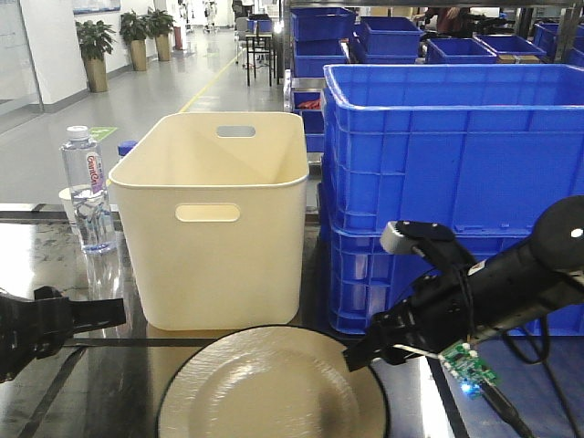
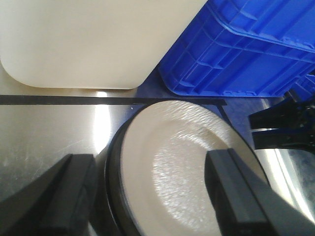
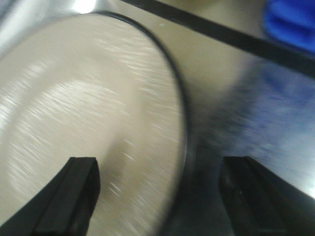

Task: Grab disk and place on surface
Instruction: 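Open both grippers and withdraw them from the plate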

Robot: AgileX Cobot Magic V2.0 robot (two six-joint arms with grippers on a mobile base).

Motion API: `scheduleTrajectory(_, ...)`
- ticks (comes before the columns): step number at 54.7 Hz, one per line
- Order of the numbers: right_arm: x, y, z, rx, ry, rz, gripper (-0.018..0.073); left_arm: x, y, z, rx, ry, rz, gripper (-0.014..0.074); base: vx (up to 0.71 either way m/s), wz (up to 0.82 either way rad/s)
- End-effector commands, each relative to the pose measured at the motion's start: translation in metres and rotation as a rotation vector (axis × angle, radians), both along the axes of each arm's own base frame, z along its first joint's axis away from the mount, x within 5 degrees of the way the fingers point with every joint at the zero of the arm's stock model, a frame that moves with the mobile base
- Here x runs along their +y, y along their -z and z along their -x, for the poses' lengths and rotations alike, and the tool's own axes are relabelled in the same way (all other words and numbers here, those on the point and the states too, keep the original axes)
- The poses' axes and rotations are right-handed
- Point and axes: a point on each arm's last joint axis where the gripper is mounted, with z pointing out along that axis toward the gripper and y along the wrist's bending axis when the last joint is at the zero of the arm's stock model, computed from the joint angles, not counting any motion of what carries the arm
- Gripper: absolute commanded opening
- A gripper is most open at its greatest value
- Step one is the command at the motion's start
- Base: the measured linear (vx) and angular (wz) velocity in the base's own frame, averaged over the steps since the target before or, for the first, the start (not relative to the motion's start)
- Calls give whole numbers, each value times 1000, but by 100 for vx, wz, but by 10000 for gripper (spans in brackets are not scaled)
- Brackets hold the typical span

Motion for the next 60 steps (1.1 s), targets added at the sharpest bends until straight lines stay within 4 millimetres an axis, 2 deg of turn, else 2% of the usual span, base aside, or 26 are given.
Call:
scheduleTrajectory(1, -9, -37, 10, -146, 33, 21, 562, 2, -15, 1, -69, -37, 41, 571, 0, 0)
scheduleTrajectory(10, -17, -59, 27, -212, 58, 52, 561, 2, -15, 1, -71, -35, 38, 548, 0, 0)
scheduleTrajectory(16, -19, -71, 37, -244, 60, 36, 561, 2, -16, 0, -78, -43, 38, 470, 0, 0)
scheduleTrajectory(24, -20, -79, 45, -269, 59, 29, 561, 3, -19, 2, -109, -44, 21, 262, 0, 0)
scheduleTrajectory(33, -21, -80, 46, -272, 59, 28, 561, 3, -19, 2, -111, -46, 21, 15, 0, 0)
scheduleTrajectory(35, -21, -80, 46, -272, 59, 28, 561, 3, -18, 2, -109, -46, 21, -11, 0, 0)
scheduleTrajectory(60, -21, -80, 46, -272, 59, 28, 561, 4, -19, 1, -114, -53, 21, -7, 0, 0)
